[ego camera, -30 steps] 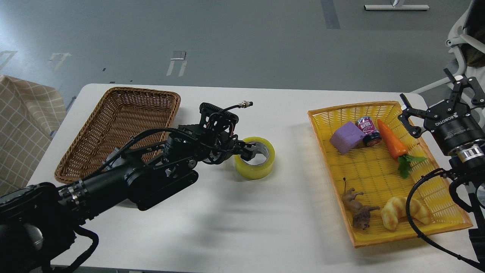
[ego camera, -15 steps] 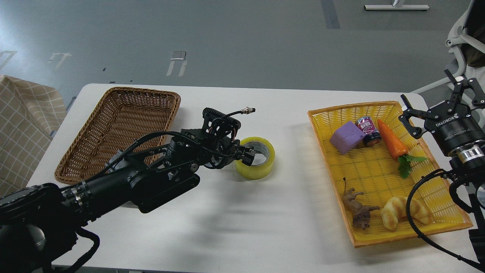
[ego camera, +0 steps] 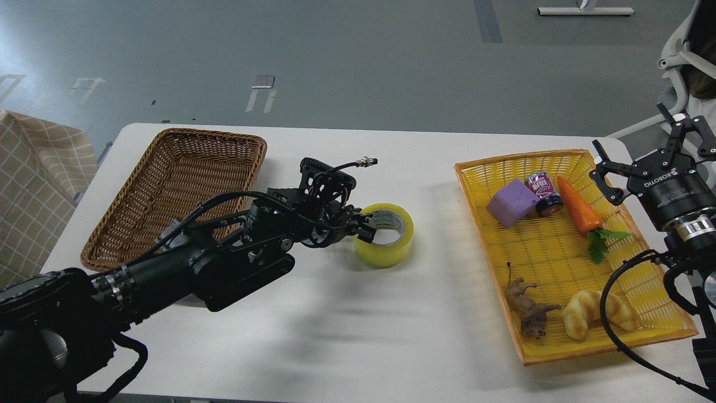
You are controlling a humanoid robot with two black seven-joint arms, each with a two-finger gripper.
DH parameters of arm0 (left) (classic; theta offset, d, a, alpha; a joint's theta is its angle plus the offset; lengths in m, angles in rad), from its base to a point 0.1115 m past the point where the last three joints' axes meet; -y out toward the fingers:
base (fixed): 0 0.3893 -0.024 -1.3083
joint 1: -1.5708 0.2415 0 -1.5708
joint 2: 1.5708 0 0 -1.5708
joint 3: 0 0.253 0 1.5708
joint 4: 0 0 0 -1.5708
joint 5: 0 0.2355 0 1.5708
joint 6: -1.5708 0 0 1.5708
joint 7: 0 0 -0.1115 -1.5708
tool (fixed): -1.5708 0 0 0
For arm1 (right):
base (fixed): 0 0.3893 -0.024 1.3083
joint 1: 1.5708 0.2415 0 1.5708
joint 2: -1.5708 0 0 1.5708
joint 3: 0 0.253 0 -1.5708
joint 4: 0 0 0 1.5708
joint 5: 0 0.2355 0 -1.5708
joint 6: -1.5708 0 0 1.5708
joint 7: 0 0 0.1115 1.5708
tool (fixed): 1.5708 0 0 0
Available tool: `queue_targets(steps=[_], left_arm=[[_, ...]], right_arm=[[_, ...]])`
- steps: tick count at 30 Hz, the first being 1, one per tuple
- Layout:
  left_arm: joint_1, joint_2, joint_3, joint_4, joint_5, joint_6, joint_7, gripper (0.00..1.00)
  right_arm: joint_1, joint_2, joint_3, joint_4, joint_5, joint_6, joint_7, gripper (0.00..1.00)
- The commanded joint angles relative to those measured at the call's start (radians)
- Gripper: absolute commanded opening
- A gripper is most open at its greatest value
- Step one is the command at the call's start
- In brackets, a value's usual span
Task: Place and transfer tape with both arms
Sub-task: 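Lift the tape roll with the left gripper and move it over the basket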
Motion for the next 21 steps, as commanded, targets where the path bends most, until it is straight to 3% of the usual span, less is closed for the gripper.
queue_targets(steps=[1,12,21], left_arm=[[-0.03,0.047,-0.004,-0.023,-0.009,0.0,-0.001,0.0],[-0.234,0.264,-0.004,-0.065,-0.199,0.0,-0.024,0.0],[-0.248,0.46,-0.002,-0.062,-0.22,0.0,-0.053,0.0]], right_arm=[[0.001,0.0,0.0,0.0,0.002,0.0,0.0,1.0],[0.001,0.011,0.0,0.0,0.002,0.0,0.0,1.0],[0.002,0.019,0.0,0.0,0.003,0.0,0.0,1.0]])
